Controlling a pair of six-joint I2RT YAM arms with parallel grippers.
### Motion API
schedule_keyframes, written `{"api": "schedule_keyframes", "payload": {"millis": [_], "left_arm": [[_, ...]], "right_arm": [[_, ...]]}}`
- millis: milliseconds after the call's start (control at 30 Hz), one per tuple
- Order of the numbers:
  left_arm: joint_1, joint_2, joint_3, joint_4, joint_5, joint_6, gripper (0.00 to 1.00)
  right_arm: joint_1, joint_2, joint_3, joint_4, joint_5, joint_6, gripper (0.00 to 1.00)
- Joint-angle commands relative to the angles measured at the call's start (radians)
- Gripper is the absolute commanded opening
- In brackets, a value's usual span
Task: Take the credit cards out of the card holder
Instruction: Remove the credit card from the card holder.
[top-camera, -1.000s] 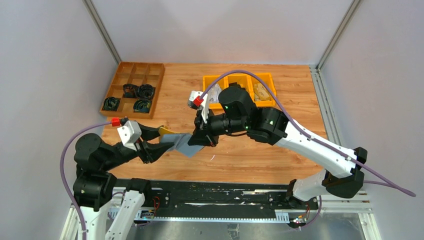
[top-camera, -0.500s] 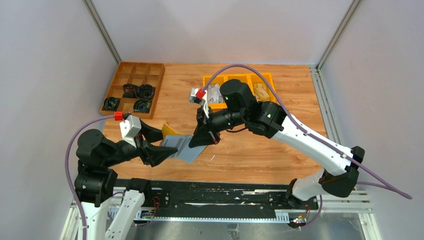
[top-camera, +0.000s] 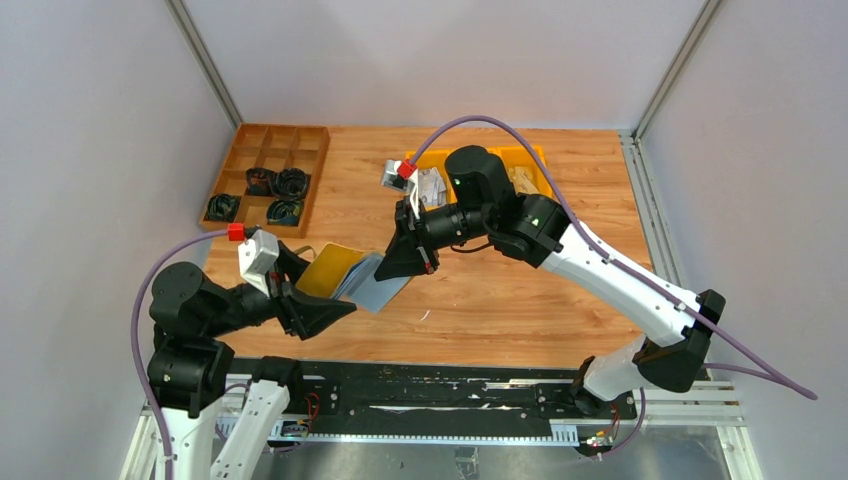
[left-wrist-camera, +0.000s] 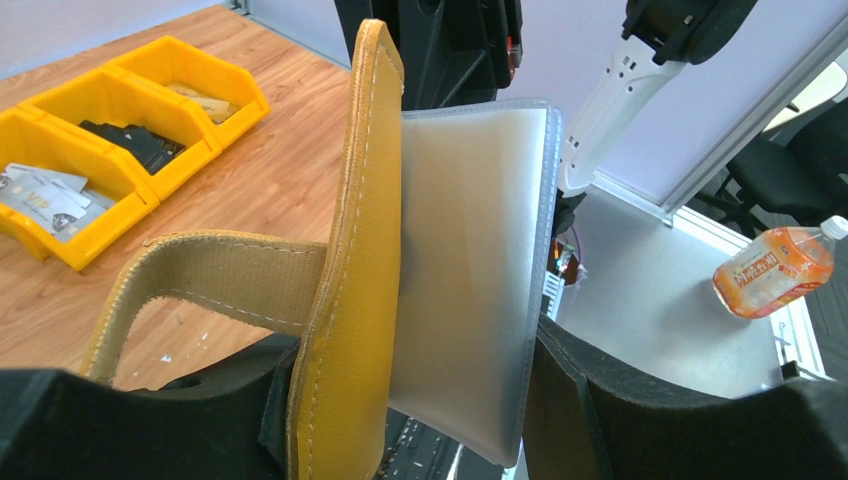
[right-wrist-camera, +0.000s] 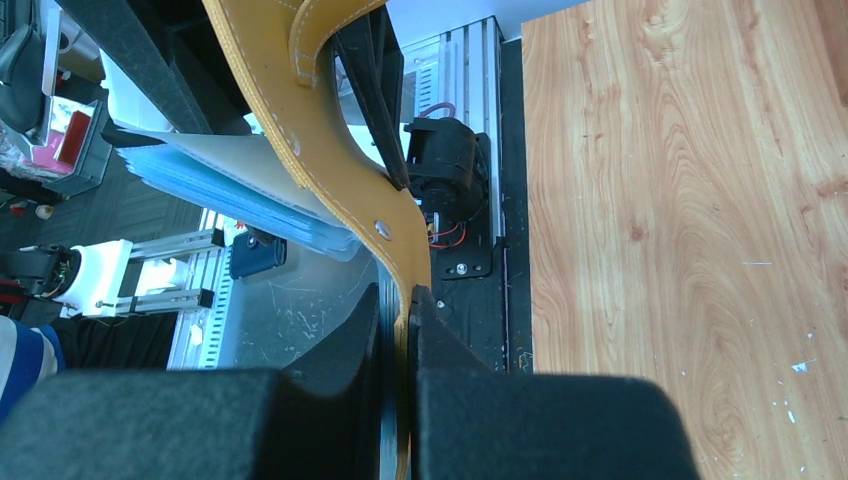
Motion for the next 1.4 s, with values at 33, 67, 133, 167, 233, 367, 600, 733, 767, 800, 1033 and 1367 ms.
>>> {"api": "schedule_keyframes", "payload": {"millis": [33, 67, 133, 167, 233, 367, 600, 733, 767, 800, 1033, 1367], "left_arm": [[-0.005, 0.018, 0.04, 0.01, 0.01, -0.028, 0.6], [-0.005, 0.02, 0.047, 0.007, 0.01, -0.029, 0.59], [-0.005, 0.024, 0.057, 0.006, 0.007, -0.037, 0.57], [-0.005, 0.025, 0.063, 0.007, 0.004, -0.04, 0.56], [-0.005, 0.029, 0.072, 0.008, -0.003, -0.049, 0.53], [-0.004, 0.036, 0.093, -0.014, -0.019, -0.039, 0.44], [-0.005, 0.047, 0.129, -0.022, -0.039, -0.056, 0.44], [-0.006, 0.028, 0.14, -0.033, -0.159, -0.022, 0.42], [-0.006, 0.02, 0.142, -0.035, -0.198, -0.007, 0.4], [-0.005, 0.012, 0.14, -0.037, -0.229, 0.007, 0.39], [-0.005, 0.001, 0.114, -0.001, -0.217, -0.039, 0.43], [-0.005, 0.012, 0.113, 0.017, -0.196, -0.08, 0.29]], "right_arm": [[-0.014, -0.011, 0.012, 0.028, -0.033, -0.006, 0.0], [-0.014, -0.011, 0.014, 0.021, -0.03, -0.01, 0.0], [-0.014, -0.012, 0.016, 0.011, -0.024, -0.019, 0.0], [-0.014, -0.012, 0.015, 0.007, -0.021, -0.023, 0.0], [-0.014, -0.01, 0.013, 0.005, -0.016, -0.028, 0.0], [-0.014, -0.015, 0.01, 0.003, -0.015, -0.04, 0.0], [-0.021, -0.014, 0.012, -0.004, -0.022, -0.047, 0.0], [-0.022, -0.015, 0.011, -0.005, -0.029, -0.048, 0.0], [-0.023, -0.015, 0.012, -0.005, -0.033, -0.048, 0.0], [-0.023, -0.015, 0.013, -0.003, -0.034, -0.047, 0.0], [-0.022, -0.022, 0.006, 0.0, -0.039, -0.046, 0.0], [-0.023, -0.023, 0.003, 0.005, -0.081, -0.055, 0.0]]}}
